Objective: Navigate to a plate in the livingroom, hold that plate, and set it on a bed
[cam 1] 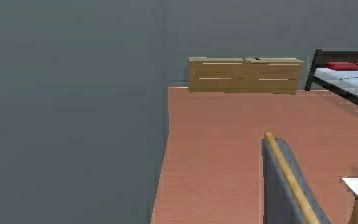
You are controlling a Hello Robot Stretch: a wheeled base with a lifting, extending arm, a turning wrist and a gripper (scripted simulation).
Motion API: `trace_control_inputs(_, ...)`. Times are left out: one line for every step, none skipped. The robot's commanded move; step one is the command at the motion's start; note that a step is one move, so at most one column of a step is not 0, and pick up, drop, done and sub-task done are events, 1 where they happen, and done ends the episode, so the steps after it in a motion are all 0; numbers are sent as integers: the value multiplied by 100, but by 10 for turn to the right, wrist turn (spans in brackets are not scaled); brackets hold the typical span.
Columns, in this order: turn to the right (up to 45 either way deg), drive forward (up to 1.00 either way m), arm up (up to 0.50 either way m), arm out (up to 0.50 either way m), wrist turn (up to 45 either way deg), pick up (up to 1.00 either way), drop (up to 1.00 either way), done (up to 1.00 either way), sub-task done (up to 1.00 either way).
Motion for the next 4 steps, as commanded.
trace_control_inputs(0,30,0,0,0,0,0,0,0)
trace_control_inputs(120,0,0,0,0,0,0,0,0)
trace_control_inputs(0,75,0,0,0,0,0,0,0)
trace_control_inputs(300,0,0,0,0,0,0,0,0)
